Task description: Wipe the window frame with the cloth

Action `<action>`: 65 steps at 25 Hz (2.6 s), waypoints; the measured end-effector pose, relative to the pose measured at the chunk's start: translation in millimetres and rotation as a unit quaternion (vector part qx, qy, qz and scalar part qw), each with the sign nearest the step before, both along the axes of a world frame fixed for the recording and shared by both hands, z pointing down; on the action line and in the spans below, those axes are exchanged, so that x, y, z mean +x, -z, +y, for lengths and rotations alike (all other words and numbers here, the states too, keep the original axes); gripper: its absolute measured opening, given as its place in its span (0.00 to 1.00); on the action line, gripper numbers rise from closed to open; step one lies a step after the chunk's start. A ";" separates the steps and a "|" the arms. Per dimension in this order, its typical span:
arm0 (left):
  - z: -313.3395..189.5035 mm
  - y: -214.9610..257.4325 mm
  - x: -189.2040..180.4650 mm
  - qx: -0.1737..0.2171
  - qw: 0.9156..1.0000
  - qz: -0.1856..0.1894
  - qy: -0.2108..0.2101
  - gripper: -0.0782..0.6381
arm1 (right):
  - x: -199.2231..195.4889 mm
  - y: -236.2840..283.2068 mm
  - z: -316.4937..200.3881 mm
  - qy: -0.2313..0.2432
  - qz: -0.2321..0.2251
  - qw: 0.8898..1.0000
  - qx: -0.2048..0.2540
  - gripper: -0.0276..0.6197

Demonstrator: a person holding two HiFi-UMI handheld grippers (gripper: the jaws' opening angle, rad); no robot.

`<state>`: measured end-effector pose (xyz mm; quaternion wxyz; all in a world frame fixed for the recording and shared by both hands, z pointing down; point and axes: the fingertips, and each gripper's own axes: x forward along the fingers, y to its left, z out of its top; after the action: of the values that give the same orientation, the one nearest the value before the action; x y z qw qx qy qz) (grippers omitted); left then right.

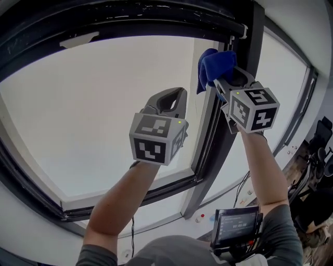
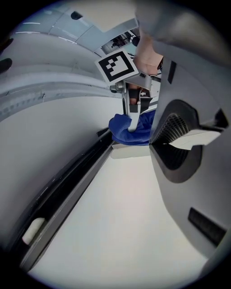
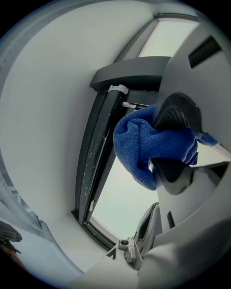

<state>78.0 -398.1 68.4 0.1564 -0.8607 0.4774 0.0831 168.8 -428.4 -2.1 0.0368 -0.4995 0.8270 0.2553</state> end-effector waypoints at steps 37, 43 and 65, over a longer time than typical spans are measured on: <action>-12.3 -35.8 -17.9 -0.031 0.999 0.013 -0.003 0.12 | -4.4 -77.1 -53.3 -0.090 0.045 0.991 -0.094 0.27; -2.5 -62.9 -8.7 -0.038 0.999 -0.006 -0.009 0.12 | -2.5 -108.7 -49.3 -0.092 0.043 0.989 -0.109 0.27; -10.1 -185.5 -11.3 -0.123 0.992 -0.009 -0.002 0.12 | -7.1 -267.0 -62.8 -0.123 0.054 0.968 -0.214 0.27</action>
<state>66.6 -408.2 253.9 0.0531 -0.8751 0.4807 0.0166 161.7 -491.2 264.9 -0.1474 -0.5789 0.7955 0.1014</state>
